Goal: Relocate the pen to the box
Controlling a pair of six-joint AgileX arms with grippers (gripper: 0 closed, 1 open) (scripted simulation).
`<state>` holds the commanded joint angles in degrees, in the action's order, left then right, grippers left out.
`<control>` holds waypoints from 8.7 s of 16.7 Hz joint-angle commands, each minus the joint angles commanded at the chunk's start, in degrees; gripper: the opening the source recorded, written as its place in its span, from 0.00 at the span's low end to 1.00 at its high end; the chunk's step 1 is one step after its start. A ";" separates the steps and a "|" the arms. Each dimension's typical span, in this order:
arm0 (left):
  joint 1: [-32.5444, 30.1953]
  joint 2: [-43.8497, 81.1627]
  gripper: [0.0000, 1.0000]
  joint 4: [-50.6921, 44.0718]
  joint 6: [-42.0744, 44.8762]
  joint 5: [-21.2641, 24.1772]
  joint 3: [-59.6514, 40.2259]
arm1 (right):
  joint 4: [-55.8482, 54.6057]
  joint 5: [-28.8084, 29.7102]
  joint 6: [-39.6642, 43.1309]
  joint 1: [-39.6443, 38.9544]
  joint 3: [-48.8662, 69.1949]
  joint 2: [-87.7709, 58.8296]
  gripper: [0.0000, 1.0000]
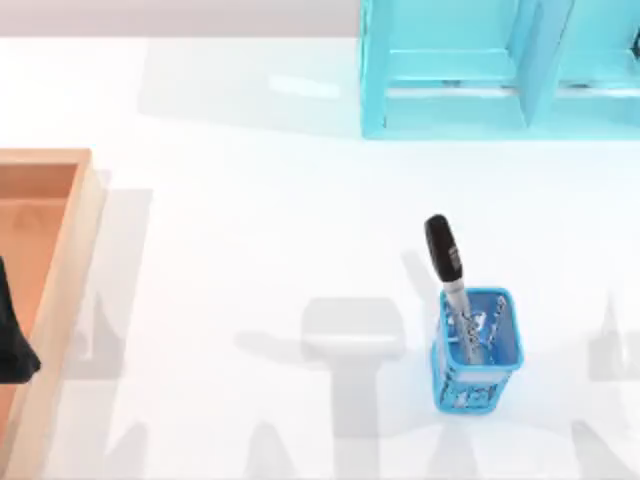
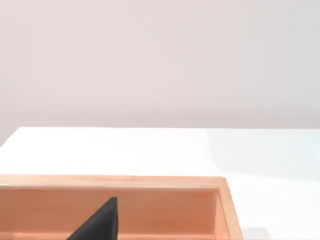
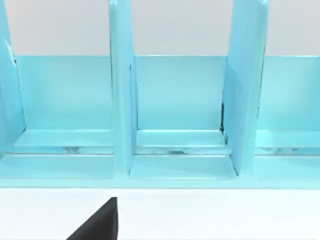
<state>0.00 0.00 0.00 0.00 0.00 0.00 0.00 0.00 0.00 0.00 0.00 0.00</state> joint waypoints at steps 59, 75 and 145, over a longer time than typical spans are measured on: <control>-59.71 121.72 0.47 67.74 -35.65 -15.87 -42.27 | 0.00 0.00 0.00 0.00 0.00 0.00 1.00; -59.12 120.51 0.00 68.00 -35.35 -16.08 -42.40 | 0.00 0.00 0.00 0.00 0.00 0.00 1.00; 35.66 110.30 0.00 -89.55 121.97 64.81 -82.75 | 0.00 0.00 0.00 0.00 0.00 0.00 1.00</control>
<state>35.66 110.30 -89.55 121.97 64.81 -82.75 0.00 0.00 0.00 0.00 0.00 0.00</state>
